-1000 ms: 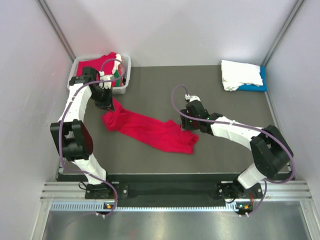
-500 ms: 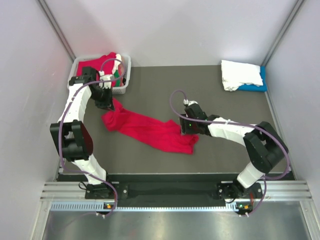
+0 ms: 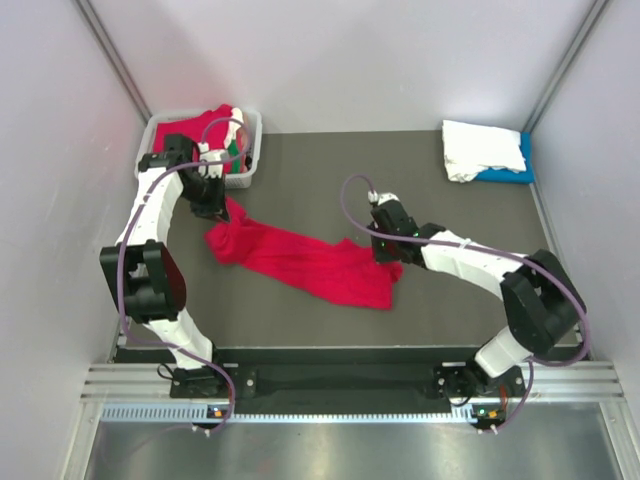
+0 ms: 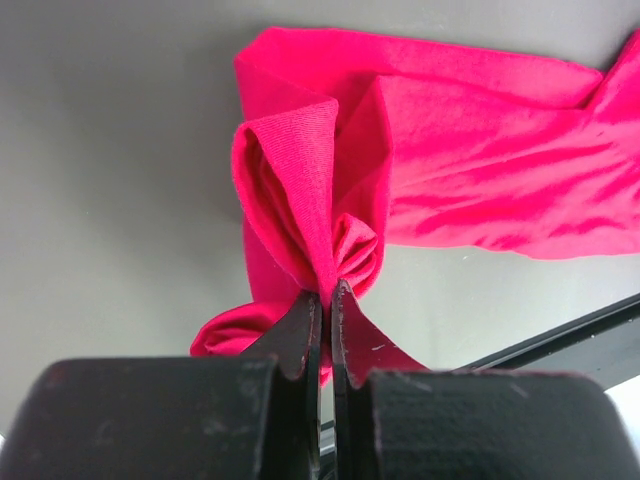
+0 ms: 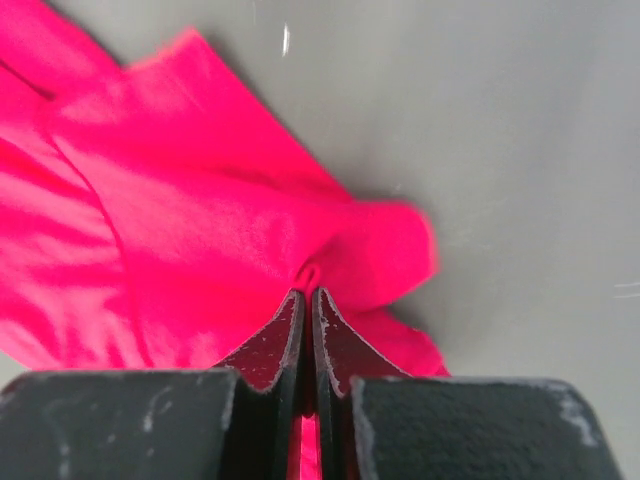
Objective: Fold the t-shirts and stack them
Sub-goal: Flatten the tshirt out
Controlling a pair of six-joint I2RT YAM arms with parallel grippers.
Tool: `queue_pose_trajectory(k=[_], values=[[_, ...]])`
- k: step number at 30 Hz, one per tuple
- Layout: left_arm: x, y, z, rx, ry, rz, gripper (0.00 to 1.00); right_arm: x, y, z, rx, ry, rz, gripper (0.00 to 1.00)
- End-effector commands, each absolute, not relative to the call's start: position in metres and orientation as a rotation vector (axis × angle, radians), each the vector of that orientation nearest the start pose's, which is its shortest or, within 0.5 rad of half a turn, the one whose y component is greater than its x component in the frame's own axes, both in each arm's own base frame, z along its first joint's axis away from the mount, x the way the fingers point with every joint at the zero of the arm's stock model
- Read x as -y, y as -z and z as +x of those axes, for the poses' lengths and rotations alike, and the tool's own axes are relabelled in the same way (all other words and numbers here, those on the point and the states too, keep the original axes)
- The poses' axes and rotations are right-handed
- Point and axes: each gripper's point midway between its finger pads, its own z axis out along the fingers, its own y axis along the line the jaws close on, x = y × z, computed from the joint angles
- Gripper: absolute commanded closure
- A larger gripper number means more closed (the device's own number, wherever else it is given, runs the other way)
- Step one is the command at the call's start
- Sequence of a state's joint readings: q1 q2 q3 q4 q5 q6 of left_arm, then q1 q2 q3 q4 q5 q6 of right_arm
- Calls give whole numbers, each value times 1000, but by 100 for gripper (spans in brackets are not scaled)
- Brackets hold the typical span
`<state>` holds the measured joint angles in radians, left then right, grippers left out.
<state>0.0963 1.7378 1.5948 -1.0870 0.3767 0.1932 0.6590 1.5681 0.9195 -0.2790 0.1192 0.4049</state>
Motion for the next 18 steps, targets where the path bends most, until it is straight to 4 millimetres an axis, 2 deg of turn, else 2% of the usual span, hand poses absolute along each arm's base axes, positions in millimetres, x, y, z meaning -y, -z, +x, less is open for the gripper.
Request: queue_pose_trajectory(k=[1,2,3,4,5,6,7,8,9,10,11,12,13,15,18], values=[[22,-214,380,-2551,417,228,100,-211,-158,344,-2231,-153,-271,100],[22,-223,387,-2533,418,209,100,-209,-191,353,-2167,-125,-286,100],[21,-235,391,-2517,416,192,100,-199,-208,361,-2130,-76,-260,100],[17,-261,406,-2448,403,166,100,-199,-242,370,-2061,-75,-255,100],[13,-275,412,-2418,395,147,100,-194,-261,372,-2024,-66,-234,100],[1,-307,421,-2337,362,112,100,-185,-278,378,-1988,-42,-200,100],[-5,-314,428,-2319,376,58,100,-181,-305,381,-1931,-50,-182,100],[-13,-328,434,-2279,367,28,100,-177,-317,384,-1906,-48,-171,100],[-27,-357,440,-2199,335,-4,100,-165,-326,391,-1890,-32,-139,100],[-36,-355,450,-2196,339,-33,100,-161,-345,396,-1859,-44,-111,100],[-39,-361,454,-2179,346,-64,100,-155,-353,401,-1847,-48,-90,100],[-48,-375,457,-2140,329,-74,100,-143,-360,408,-1836,-47,-62,100],[-53,-367,465,-2151,326,-87,100,-139,-373,415,-1816,-51,-48,100],[-57,-354,468,-2182,307,-96,100,-122,-382,424,-1808,-36,-17,100],[-61,-331,465,-2253,316,-91,100,-101,-401,435,-1781,-37,29,100]])
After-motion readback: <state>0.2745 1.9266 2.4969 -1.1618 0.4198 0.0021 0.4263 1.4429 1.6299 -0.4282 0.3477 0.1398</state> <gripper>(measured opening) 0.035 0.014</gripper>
